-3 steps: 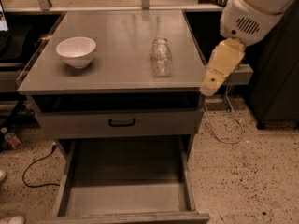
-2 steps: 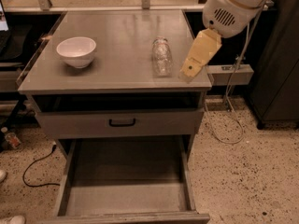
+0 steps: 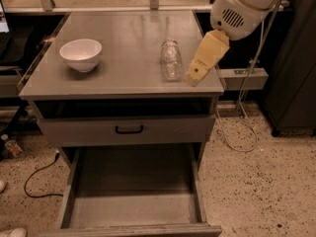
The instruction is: Place water bottle into middle drawer
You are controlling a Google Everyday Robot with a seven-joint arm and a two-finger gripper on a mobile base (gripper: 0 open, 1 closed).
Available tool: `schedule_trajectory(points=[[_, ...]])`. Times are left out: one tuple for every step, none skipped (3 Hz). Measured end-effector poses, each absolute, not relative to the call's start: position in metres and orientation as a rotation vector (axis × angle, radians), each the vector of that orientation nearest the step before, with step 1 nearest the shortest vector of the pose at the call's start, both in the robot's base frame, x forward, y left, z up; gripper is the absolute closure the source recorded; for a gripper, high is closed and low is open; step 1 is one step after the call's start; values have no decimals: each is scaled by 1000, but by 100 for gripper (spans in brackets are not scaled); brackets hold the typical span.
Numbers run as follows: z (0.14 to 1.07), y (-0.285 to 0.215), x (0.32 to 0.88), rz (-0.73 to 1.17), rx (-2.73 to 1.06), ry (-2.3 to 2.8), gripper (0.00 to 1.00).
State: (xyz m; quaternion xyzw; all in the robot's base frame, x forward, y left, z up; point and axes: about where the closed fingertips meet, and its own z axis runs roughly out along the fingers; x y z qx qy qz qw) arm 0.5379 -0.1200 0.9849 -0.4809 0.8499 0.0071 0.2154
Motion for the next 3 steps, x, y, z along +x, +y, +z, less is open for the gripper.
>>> schedule_trajectory(points=[[985,-80,563,91,-1267,2343,0],[986,-79,563,93,-1265,2343,0],[982,-73,572,113,-1250,2357,0]])
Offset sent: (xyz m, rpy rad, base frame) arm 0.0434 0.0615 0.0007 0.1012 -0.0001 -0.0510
